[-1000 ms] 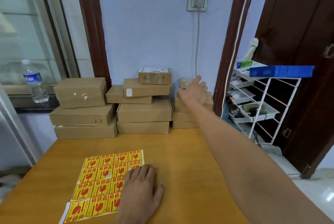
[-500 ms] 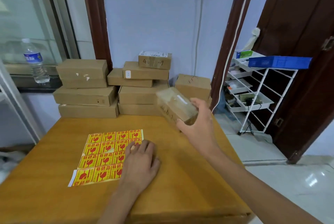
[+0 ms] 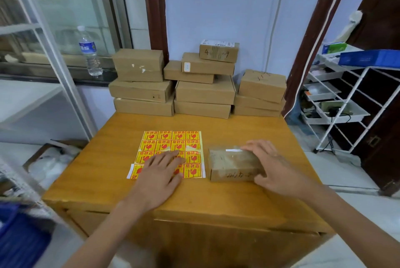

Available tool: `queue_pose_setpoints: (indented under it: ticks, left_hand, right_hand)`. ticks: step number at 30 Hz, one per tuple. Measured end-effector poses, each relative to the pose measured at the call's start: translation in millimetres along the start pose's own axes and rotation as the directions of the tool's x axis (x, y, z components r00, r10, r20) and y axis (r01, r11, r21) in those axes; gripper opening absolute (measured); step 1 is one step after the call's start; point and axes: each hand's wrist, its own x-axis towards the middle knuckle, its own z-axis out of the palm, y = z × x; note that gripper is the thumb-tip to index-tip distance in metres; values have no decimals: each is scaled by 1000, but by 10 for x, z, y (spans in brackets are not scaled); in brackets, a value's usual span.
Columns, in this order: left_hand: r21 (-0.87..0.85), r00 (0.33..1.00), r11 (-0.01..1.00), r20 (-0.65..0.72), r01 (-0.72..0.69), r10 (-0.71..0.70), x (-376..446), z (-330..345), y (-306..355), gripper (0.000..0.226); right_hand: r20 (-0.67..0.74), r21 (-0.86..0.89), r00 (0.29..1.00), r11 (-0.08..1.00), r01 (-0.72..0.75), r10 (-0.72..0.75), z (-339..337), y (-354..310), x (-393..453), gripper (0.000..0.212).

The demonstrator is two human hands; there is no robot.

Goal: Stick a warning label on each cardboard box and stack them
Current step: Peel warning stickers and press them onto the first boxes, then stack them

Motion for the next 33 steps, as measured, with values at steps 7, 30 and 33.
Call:
queue_pose_setpoints:
  ticks: [7, 30, 33]
  left_hand:
    - [-24, 999, 999, -24, 23, -23, 46, 53, 15, 49]
    - [-32, 999, 999, -29, 32, -33, 67, 60, -8, 48]
    - [-25, 999, 999, -20, 39, -40, 67, 60, -12, 49]
  right_hand:
    - [-197, -194, 962, 969, 150, -188, 130, -775, 497, 40]
    - [-33, -62, 990, 988, -139, 137, 378, -1009, 1827, 24]
    - [-19, 253, 982, 951, -175, 186, 195, -920, 1817, 16]
